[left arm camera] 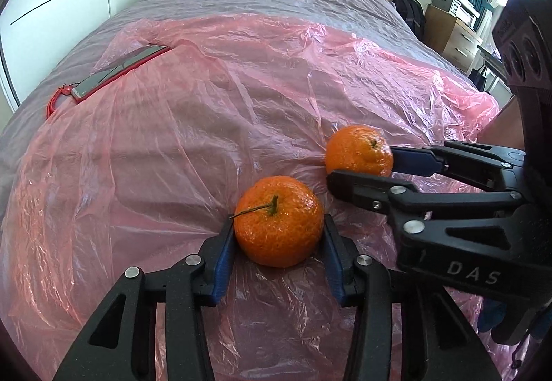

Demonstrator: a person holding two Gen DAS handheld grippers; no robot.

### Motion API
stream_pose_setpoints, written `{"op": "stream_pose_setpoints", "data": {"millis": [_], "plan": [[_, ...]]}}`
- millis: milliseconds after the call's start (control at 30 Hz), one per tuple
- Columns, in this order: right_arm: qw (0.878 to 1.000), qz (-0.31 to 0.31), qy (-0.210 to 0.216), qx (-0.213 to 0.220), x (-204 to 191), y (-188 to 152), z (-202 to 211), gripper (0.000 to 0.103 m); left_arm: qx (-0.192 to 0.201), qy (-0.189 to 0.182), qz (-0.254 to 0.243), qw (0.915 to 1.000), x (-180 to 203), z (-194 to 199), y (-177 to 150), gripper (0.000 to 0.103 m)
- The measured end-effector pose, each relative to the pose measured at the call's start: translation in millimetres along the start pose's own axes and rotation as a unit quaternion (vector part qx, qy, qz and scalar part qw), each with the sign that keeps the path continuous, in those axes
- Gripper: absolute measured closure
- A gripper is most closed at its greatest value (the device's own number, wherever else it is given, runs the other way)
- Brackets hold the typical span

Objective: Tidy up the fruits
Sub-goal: 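Grasp one tangerine with the left gripper while the right gripper grasps the other tangerine, then carry the tangerine in the left gripper to the tray while the right gripper carries its tangerine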

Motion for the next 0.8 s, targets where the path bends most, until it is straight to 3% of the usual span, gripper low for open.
{"op": "stream_pose_setpoints", "data": {"millis": [400, 800], "plan": [[1.000, -0.019, -0.001, 0.016, 13, -27, 57, 0.072, 0.004, 0.001, 0.017, 0.9998, 6, 39, -16, 0.063], [0.999, -0.033, 0.001, 0.042, 5, -81, 159, 0.072, 0.026, -0.009, 0.021, 0.9994, 35, 120, -48, 0.063]]}}
Point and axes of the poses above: each gripper's, at about its wrist camera, not at the fingertips, and z roughly against the way its jaws point, x to its right, y to its top, the point moved 1 cm from there along -z, roughly the way its jaws point, and after that the axes turned 4 degrees about -y, right-handed, at the moved point
